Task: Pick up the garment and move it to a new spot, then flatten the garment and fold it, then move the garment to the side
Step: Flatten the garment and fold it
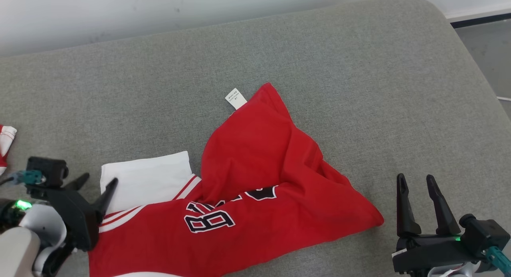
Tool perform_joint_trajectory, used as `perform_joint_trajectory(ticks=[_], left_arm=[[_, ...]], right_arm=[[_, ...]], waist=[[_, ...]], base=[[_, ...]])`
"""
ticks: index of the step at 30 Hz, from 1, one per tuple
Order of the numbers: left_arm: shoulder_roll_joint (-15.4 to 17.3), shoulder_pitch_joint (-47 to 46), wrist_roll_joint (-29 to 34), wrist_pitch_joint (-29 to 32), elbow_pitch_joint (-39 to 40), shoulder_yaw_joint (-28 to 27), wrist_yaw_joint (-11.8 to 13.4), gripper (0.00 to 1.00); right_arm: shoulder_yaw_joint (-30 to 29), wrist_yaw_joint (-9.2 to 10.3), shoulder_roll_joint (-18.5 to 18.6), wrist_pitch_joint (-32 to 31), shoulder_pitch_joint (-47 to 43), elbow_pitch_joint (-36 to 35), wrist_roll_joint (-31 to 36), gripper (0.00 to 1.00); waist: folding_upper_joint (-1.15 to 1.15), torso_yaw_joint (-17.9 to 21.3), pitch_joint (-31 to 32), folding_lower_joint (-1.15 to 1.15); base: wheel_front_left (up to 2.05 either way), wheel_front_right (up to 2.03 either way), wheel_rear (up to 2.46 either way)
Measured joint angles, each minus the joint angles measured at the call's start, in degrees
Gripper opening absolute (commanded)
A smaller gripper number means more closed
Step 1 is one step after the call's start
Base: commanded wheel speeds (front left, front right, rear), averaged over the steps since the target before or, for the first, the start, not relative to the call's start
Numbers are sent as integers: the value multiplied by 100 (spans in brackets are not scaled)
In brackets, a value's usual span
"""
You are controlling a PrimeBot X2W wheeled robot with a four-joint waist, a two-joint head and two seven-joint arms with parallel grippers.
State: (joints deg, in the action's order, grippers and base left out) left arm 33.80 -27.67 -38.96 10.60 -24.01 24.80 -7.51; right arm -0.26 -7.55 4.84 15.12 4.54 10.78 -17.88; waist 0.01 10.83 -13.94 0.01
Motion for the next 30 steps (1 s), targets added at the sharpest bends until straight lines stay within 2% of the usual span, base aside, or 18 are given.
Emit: perform_joint_trajectory(ticks=[8,9,10,14,20,27,30], left_arm=[[11,-300,-410,208,-567,572,0,100],[8,-345,-485,260,-602,625,2,9],[2,-381,-642,316,-605,681,9,0],[-14,-537,-988,286,-543,839,1,0],[155,-1152,-868,-51,-445,1204,-1,0],[215,-2611,-321,-1107,-793,1089,2,0],[190,-3083,9,-1611,-1085,1042,145,0]], right_arm=[[91,0,22,0,107,18,-9,100],[103,0,19,0,115,12,-9,100],[111,0,18,0,119,8,-9,100],[96,0,18,0,119,-16,-10,100],[64,0,16,0,116,-48,-7,100],[14,0,67,0,210,-127,15,100],[-32,0,63,0,255,-159,42,100]], waist=[[0,69,-34,-1],[-1,78,-40,-1],[-1,87,-44,-2],[-1,90,-66,-1],[0,43,-100,-1],[0,12,-284,-1],[0,14,-382,0]], base=[[0,0,0],[0,0,0],[0,0,0],[0,0,0],[0,0,0],[0,0,0],[0,0,0]])
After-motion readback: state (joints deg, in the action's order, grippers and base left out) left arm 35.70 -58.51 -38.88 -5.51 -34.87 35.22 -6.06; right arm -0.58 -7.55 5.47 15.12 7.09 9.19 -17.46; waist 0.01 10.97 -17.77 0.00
